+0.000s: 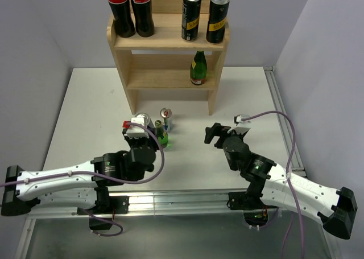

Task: Place and organize the beverage onto the shelf

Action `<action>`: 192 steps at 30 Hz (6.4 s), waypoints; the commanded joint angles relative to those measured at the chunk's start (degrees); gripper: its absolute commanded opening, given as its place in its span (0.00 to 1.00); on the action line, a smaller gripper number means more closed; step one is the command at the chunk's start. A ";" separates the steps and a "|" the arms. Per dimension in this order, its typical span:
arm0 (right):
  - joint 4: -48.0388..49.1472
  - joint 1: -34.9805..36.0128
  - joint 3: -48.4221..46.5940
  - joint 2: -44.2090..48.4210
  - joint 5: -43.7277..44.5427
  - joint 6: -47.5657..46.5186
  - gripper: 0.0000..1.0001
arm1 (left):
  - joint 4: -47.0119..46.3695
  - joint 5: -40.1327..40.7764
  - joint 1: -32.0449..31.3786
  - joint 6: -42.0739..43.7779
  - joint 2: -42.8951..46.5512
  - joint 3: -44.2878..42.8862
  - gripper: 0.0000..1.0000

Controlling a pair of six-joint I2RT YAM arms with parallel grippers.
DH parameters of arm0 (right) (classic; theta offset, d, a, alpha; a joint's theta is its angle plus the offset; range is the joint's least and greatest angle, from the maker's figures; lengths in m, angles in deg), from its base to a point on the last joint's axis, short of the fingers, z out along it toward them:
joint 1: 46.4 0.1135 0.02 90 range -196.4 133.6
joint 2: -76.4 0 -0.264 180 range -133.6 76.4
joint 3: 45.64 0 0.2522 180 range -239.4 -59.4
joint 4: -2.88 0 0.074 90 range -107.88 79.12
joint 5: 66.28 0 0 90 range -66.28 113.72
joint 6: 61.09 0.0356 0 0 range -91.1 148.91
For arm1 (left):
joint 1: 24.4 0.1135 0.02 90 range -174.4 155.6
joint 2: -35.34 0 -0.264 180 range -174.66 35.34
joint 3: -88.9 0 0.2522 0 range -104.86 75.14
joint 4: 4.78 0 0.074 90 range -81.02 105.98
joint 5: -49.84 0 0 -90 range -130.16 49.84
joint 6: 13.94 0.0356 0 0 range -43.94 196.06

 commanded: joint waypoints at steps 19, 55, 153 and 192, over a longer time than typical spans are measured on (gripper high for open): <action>-0.08 0.41 -3.21 1.62 2.11 -2.04 1.00 | -34.18 -45.05 47.06 27.13 -17.07 -13.90 0.01; -1.49 0.40 -0.92 2.42 3.43 -0.19 1.00 | -36.38 -44.89 53.75 25.54 -31.41 -22.60 0.91; 2.47 0.41 2.77 -0.83 1.41 2.18 1.00 | -89.45 -31.27 22.99 13.59 -32.27 34.44 0.92; 2.73 0.40 3.83 -0.05 1.93 2.54 1.00 | -62.24 -22.65 19.74 14.30 -26.76 21.98 0.00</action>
